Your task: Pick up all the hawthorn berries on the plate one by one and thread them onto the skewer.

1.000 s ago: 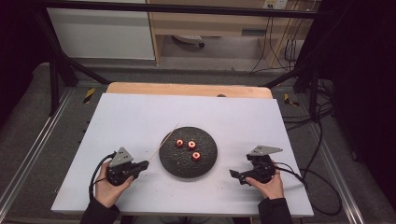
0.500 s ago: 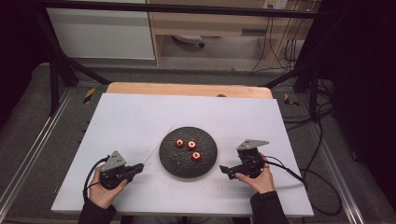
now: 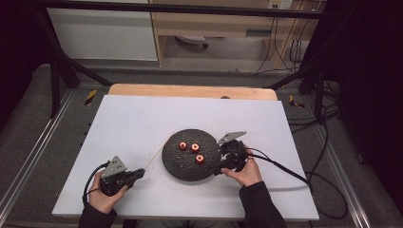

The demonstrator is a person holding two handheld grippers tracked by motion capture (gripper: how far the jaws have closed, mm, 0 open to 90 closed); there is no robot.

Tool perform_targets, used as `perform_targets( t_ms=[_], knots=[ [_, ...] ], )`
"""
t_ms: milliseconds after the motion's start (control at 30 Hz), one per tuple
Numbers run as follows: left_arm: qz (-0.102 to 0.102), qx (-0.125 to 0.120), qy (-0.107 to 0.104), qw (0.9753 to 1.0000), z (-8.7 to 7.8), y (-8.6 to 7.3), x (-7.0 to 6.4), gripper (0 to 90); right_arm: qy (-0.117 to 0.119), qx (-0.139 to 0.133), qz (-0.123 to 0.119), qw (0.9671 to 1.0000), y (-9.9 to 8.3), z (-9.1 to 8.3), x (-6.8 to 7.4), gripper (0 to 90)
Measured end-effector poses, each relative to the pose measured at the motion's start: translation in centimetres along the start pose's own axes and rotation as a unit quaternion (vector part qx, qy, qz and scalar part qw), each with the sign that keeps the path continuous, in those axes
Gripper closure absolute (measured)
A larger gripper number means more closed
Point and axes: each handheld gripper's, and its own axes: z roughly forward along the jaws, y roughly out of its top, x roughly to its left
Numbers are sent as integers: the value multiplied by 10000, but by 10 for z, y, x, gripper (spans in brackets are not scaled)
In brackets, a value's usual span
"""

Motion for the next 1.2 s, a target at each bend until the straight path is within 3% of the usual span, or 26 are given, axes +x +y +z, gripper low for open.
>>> perform_targets(
  t_ms=[333, 633, 800, 967, 1200],
  knots=[
    [-12, 37, -49, 10000, 2, -1, -1, 879, 191, 561, -302, 9978, 31, 23, 9, 146],
    [-6, 44, -54, 10000, 2, -1, 0, 879, 298, 1140, -510, 9917, 49, 42, 12, 277],
    [16, 73, -64, 10000, 3, -1, -1, 879, 330, 1384, -703, 9873, 54, 50, 13, 384],
    [29, 102, -78, 9999, 4, -1, -1, 879, 413, 1493, -720, 9853, 56, 54, 11, 490],
    [45, 130, -89, 9999, 5, -1, -1, 879, 531, 1676, -701, 9819, 56, 59, 9, 572]
  ],
)
